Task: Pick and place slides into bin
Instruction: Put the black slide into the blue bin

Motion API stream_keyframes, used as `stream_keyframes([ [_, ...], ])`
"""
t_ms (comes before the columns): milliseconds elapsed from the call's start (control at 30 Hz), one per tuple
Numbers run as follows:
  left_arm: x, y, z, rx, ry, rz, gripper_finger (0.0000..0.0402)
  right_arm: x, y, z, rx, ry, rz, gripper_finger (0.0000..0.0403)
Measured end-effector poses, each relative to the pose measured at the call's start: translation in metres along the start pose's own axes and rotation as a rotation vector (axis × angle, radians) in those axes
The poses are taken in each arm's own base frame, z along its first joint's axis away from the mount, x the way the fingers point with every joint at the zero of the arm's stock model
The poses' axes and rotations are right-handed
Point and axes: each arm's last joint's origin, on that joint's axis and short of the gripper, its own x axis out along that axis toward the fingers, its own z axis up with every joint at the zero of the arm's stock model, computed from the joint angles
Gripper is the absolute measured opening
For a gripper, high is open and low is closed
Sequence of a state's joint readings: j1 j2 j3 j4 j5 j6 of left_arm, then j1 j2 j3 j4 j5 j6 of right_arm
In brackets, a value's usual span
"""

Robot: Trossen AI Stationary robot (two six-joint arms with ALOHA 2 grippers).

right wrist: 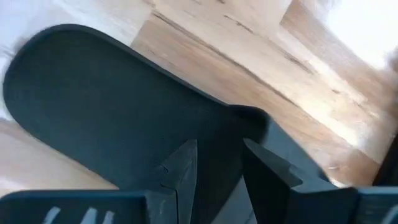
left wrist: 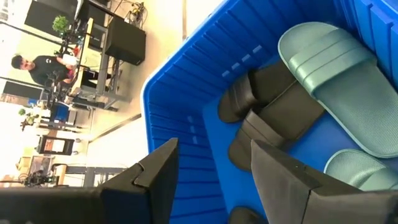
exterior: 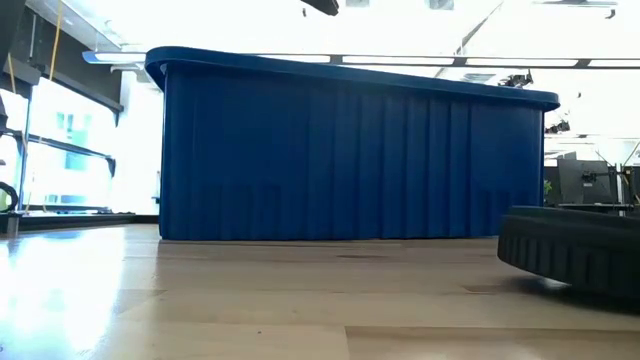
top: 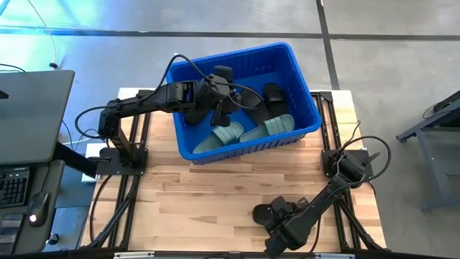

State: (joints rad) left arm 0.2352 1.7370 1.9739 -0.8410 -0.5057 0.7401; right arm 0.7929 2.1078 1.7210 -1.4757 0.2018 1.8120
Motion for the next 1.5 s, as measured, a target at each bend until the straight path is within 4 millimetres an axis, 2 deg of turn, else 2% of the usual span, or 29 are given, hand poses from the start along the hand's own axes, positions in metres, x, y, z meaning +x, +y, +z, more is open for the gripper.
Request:
stream_keyframes([
  [333,0.0,0.0,0.0,0.015,0.0,-0.001,0.0184,0.012,0.001,-0.009,0.008,0.086,-0.111,0.0114],
  [767,0.0,-0.001,0.0,0.018,0.0,-0.01,0.0184,0.014,0.002,-0.008,-0.001,0.053,-0.113,0.0114],
  [1100,0.0,-0.001,0.0,0.016,-0.001,-0.01,0.0184,-0.01,0.005,0.001,-0.02,-0.109,-0.019,0.0114],
  [1333,0.0,-0.001,0.0,0.015,-0.009,-0.021,0.0184,-0.004,0.003,-0.01,0.088,0.01,-0.07,0.0114],
  [1500,0.001,-0.002,0.0,0.015,-0.013,-0.035,0.0184,-0.005,0.0,-0.019,0.135,-0.077,-0.041,0.0114],
])
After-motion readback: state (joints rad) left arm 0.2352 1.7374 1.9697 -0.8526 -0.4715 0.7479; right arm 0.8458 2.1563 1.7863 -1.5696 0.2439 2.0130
